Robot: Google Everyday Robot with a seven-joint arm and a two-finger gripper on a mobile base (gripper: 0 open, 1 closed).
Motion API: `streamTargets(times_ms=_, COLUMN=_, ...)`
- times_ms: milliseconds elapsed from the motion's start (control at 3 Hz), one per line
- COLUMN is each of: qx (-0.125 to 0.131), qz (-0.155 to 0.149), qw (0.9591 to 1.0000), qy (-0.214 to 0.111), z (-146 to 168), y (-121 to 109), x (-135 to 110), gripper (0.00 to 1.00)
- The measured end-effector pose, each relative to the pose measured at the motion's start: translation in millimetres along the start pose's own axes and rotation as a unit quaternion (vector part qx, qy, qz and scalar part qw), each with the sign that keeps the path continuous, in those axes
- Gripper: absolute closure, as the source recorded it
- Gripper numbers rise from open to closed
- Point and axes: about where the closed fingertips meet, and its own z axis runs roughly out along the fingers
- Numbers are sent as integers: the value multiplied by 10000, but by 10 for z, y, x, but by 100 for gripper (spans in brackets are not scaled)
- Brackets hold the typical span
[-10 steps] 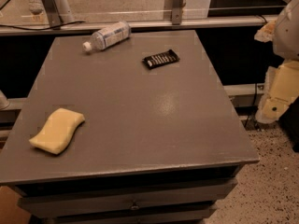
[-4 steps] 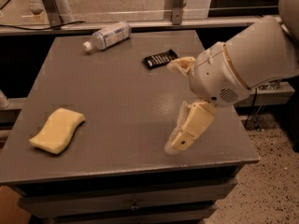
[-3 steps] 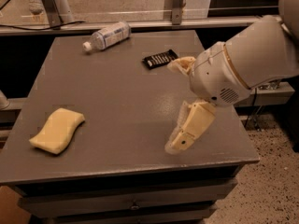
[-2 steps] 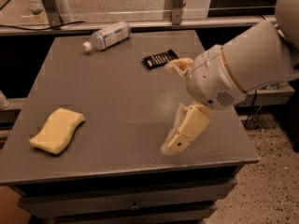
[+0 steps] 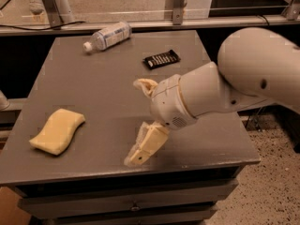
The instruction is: Move sponge near rxbar chocolate
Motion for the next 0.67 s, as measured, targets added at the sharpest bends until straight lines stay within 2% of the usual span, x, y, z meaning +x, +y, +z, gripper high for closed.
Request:
streamTargets(times_ms=333, qx=-35, qz=136, qw=9993, qy=-341, z=466, y=-22, x=-64, gripper=0)
streamTargets(times_ms=667, qx=-62, qz=342, qw=9977, qy=-582, z=795, y=-115, x=-234, gripper=0)
